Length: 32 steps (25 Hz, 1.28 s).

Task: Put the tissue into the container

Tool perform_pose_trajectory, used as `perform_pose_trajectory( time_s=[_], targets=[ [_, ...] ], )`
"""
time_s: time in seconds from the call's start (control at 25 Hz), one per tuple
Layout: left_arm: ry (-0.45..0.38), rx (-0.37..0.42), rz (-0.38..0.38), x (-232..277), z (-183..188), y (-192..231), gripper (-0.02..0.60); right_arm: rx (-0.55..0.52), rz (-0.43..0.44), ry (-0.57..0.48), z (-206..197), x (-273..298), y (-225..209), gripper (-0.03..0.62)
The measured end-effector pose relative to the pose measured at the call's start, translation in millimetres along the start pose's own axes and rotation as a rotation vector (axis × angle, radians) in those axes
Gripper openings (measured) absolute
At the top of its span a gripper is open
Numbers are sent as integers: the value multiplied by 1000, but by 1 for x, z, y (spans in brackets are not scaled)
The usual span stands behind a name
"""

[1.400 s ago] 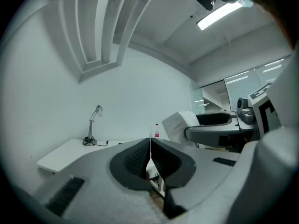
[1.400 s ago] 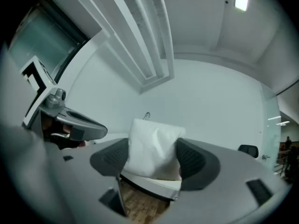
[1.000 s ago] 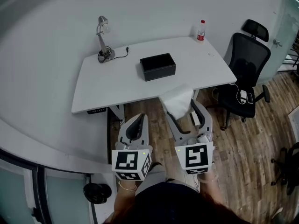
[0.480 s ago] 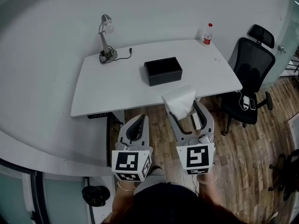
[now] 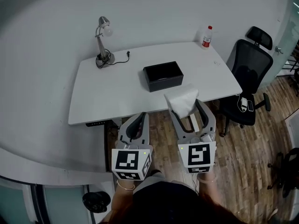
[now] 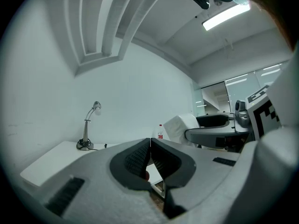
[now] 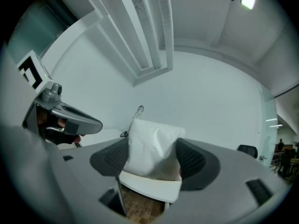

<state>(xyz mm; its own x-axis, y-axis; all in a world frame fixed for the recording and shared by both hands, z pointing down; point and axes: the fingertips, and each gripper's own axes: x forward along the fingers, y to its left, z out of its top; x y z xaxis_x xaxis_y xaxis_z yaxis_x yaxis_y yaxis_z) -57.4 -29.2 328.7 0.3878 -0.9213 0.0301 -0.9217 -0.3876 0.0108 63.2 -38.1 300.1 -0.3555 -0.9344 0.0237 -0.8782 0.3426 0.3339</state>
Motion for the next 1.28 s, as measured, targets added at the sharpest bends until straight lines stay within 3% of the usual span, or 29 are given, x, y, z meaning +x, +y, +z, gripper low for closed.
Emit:
perform_pose_trajectory(
  time_s=[1.28],
  targets=[
    [6,-15,-64,75,-6,47,28,5,-42,32,-7,84,-13,333]
  ],
)
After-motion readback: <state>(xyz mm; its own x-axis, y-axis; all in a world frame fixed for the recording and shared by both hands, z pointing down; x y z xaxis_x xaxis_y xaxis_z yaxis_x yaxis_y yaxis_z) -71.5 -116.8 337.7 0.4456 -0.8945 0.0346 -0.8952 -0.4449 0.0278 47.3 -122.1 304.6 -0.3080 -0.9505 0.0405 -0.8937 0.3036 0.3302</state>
